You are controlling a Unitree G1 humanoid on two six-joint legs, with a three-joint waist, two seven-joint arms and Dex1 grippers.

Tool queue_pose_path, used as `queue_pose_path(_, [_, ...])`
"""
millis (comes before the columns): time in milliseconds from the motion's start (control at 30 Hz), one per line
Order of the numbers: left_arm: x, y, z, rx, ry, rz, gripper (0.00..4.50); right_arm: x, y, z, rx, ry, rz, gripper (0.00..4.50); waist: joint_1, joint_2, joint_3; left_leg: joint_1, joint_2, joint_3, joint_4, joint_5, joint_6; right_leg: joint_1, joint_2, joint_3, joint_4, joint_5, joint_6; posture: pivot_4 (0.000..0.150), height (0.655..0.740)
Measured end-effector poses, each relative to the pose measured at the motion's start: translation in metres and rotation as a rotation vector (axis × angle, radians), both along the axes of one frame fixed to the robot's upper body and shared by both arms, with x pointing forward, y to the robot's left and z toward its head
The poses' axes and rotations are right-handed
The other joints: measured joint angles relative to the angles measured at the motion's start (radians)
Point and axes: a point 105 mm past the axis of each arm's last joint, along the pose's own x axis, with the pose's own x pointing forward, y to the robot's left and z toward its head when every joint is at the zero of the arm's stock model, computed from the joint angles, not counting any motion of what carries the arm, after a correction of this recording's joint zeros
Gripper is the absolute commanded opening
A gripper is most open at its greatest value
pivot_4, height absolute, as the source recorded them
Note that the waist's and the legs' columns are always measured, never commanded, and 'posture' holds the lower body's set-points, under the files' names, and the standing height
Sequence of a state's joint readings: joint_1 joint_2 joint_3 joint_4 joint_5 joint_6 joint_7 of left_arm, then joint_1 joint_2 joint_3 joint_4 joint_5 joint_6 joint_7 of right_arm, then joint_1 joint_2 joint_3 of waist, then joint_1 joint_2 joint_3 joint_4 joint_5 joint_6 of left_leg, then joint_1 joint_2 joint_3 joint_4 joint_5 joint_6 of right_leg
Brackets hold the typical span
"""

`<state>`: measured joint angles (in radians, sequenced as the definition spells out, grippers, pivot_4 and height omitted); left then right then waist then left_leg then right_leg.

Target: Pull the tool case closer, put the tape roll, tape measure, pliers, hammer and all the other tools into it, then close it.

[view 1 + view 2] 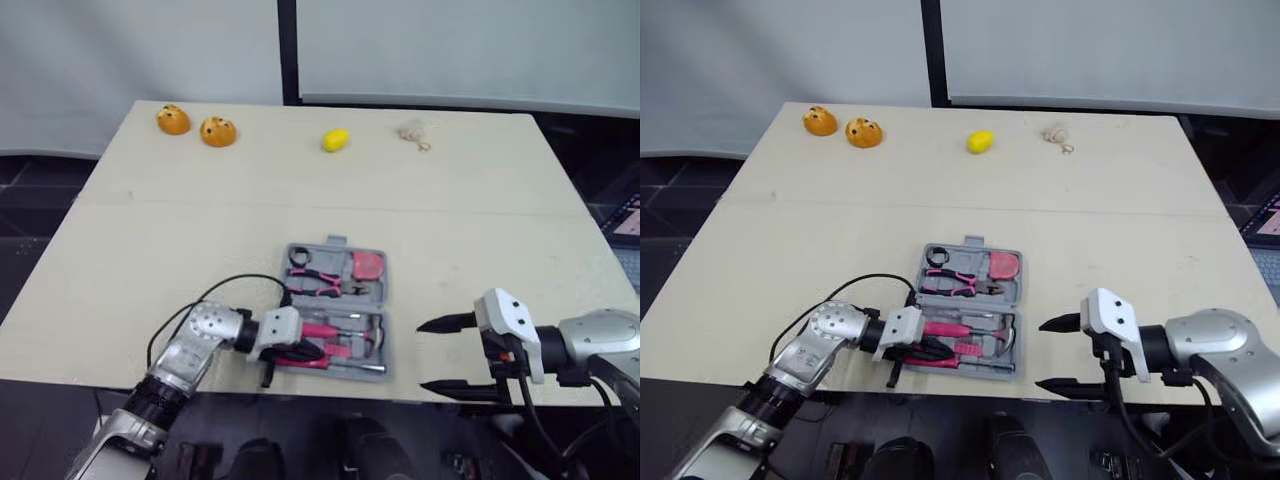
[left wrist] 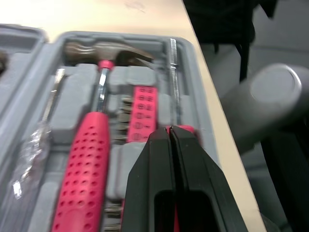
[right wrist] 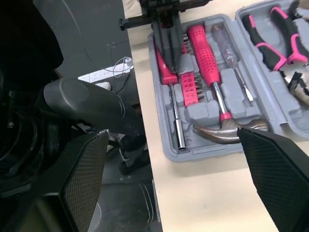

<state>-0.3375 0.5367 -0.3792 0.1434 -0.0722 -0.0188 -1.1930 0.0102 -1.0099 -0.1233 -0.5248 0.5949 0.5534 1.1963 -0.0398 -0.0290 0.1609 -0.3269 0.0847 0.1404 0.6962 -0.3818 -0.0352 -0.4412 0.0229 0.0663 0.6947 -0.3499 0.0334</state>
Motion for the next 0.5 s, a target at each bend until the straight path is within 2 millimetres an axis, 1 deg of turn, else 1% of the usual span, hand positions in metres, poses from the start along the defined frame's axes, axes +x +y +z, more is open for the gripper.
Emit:
queue_pose_path(33, [-0.001, 0.001, -0.001, 0.013, -0.011, -0.011, 0.12, 0.000, 0.000, 0.000, 0.001, 0.001, 0.000, 4.50, -0.002, 0.000, 0.000, 0.004, 0.000, 0.000, -0.002, 0.000, 0.000, 0.004, 0.000, 0.000, -0.001, 0.000, 0.000, 0.150, 0.7400])
queue_pose_path(67, [-0.003, 0.002, -0.002, 0.032, -0.032, -0.029, 0.12, 0.000, 0.001, -0.001, 0.002, 0.004, 0.002, 4.50, -0.005, 0.000, 0.000, 0.011, 0.000, 0.000, -0.005, 0.000, 0.000, 0.012, 0.000, 0.000, -0.004, 0.000, -0.001, 0.150, 0.7400])
queue_pose_path(167, [-0.003, 0.000, -0.005, 0.051, -0.066, -0.054, 0.12, -0.001, 0.002, -0.003, 0.007, 0.014, 0.006, 4.50, -0.008, 0.001, -0.003, 0.028, -0.001, 0.000, -0.015, 0.000, 0.000, 0.028, 0.000, 0.001, -0.011, -0.001, 0.000, 0.150, 0.7400])
queue_pose_path(233, [0.000, -0.001, -0.005, 0.051, -0.090, -0.057, 0.12, -0.001, 0.003, -0.004, 0.007, 0.018, 0.010, 4.50, -0.007, 0.001, -0.005, 0.030, -0.001, 0.000, -0.018, -0.001, 0.001, 0.033, 0.000, 0.001, -0.014, -0.001, 0.000, 0.150, 0.7400])
queue_pose_path(367, [0.006, 0.001, 0.002, 0.031, -0.099, -0.020, 0.12, 0.006, 0.002, -0.001, -0.002, -0.010, 0.004, 4.50, -0.007, 0.001, -0.006, 0.029, 0.000, 0.000, -0.016, -0.001, 0.001, 0.030, 0.000, 0.001, -0.014, 0.000, 0.000, 0.150, 0.7400])
queue_pose_path(400, [0.007, 0.006, 0.004, 0.018, -0.081, 0.008, 0.35, 0.008, 0.002, 0.000, -0.006, -0.021, -0.001, 4.50, -0.009, 0.000, -0.005, 0.029, 0.000, 0.000, -0.016, -0.001, 0.001, 0.028, 0.001, 0.000, -0.013, 0.000, 0.000, 0.150, 0.7400])
queue_pose_path(433, [0.008, 0.015, 0.006, 0.014, -0.062, 0.043, 0.64, 0.011, -0.001, -0.001, -0.010, -0.027, -0.011, 4.50, -0.014, -0.001, -0.004, 0.028, 0.000, 0.000, -0.016, 0.000, 0.000, 0.027, 0.001, 0.000, -0.012, -0.001, 0.000, 0.150, 0.7400])
queue_pose_path(467, [0.008, 0.029, 0.011, 0.015, -0.037, 0.082, 0.91, 0.015, -0.003, -0.001, -0.015, -0.039, -0.026, 4.50, -0.019, -0.002, -0.003, 0.027, 0.001, 0.000, -0.016, 0.000, 0.000, 0.026, 0.001, 0.001, -0.012, -0.001, -0.001, 0.150, 0.7400])
queue_pose_path(500, [0.008, 0.039, 0.017, 0.012, -0.027, 0.110, 1.36, 0.020, -0.005, 0.000, -0.021, -0.050, -0.036, 4.50, -0.021, -0.002, -0.002, 0.027, 0.001, 0.000, -0.016, 0.000, -0.001, 0.025, 0.001, 0.001, -0.011, -0.001, -0.001, 0.150, 0.7400])
